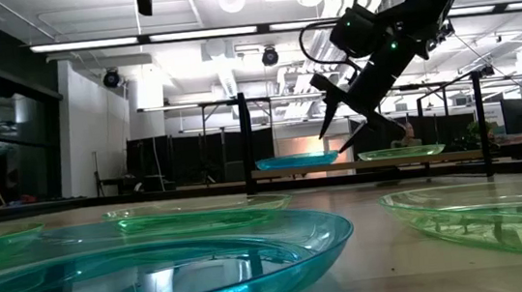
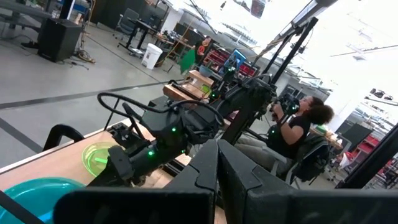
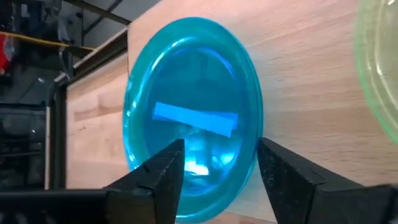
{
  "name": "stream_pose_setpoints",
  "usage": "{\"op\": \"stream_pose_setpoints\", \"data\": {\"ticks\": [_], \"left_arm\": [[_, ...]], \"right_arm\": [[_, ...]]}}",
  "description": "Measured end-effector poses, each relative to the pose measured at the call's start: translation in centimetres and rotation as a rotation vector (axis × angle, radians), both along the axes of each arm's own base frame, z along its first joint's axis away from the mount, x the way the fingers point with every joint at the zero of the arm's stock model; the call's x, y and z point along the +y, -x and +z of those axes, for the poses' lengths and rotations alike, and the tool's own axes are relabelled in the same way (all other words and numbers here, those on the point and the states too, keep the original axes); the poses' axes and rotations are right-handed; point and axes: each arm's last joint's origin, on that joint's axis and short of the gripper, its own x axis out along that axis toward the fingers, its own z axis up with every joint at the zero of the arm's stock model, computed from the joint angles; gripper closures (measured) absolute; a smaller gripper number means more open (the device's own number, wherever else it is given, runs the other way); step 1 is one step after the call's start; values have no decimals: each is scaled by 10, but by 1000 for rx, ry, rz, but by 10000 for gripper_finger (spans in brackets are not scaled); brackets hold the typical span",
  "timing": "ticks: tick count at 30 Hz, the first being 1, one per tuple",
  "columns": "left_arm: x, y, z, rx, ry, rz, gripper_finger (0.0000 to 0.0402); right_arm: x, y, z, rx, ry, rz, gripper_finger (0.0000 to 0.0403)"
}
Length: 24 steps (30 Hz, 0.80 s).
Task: Place and stack plates onto a shelf
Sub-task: Stack the top blue plate on top of the blue plate on the shelf, then stack the top green plate on top of the green plate on the shelf
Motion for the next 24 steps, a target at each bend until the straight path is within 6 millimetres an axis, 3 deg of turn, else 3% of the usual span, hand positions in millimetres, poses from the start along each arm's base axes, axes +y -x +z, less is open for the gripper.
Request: {"op": "stream_pose_setpoints", "data": {"ticks": [9,13,17,24], "left_arm": [[0,0,0,0,0,0,402],[0,0,0,1,0,0,401],[0,0,0,1,0,0,402],[0,0,0,14,-51,-5,401]], "right_arm": [[5,16,20,71,83,-26,215],[15,26,40,104,185,83,215],[42,33,64,82,281,319,215],[107,43,102,-104,423,696,215]]}}
